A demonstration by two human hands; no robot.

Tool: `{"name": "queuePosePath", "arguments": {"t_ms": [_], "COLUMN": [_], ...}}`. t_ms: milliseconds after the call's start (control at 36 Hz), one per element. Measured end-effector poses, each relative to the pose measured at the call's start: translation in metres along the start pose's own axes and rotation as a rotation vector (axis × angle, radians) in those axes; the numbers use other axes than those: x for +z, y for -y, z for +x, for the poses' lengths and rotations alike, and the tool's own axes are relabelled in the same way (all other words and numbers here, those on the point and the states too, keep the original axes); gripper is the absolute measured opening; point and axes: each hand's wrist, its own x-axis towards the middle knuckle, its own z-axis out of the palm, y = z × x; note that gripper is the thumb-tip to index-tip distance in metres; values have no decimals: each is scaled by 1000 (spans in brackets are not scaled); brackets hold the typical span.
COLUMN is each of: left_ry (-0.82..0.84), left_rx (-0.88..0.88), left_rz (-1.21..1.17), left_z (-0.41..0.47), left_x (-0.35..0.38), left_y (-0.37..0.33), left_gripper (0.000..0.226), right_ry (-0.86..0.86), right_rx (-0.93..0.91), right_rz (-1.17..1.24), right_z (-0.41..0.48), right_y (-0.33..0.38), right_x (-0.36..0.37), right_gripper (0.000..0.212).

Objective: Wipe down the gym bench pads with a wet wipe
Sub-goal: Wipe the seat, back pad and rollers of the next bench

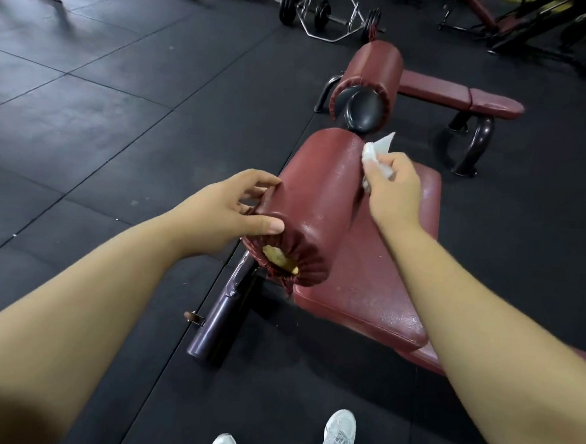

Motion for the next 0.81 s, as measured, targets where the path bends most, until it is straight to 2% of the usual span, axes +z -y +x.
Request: {"name": "queuePosePath", "arguments": {"t_ms": [83, 194, 278, 361, 444, 528, 583, 694, 750, 806], "left_ry": [-13, 12, 15, 31, -7, -41, -82, -117, -91, -54], "left_rx": [-19, -74, -45, -26, 29, 134, 159, 104, 38, -24], "left_rz": [-90, -162, -84, -6, 138, 413, 498, 400, 299, 198], "left_z": [-3, -6, -6, -8, -9, -11, -8, -3, -5, -8], "left_x": [-6, -1, 0, -1, 4, 18, 25, 20, 17, 17], "left_y": [11, 19, 18, 12, -5, -21, -24, -16, -6, 1], "left_gripper": [49, 52, 51, 51, 69, 98, 105, 100, 95, 93], "right_ry": [121, 324, 296, 197, 111, 71, 49, 84, 192, 312], "right_rx": [-82, -289, -378, -352, -321, -232, -176, -198, -332, -467], "right_rz": [25, 51, -31, -75, -136, -202, -233, -192, -176, -183], "right_z": [-65, -126, -107, -66, -14, 26, 34, -13, -59, -87], "right_y": [-1, -3, -6, -3, -2, -7, -7, 4, 2, -3], "right_x": [-7, -19, -16, -4, 7, 12, 11, 3, -7, -18], "right_gripper": [23, 4, 18, 22, 33, 7, 6, 20, 20, 8]}}
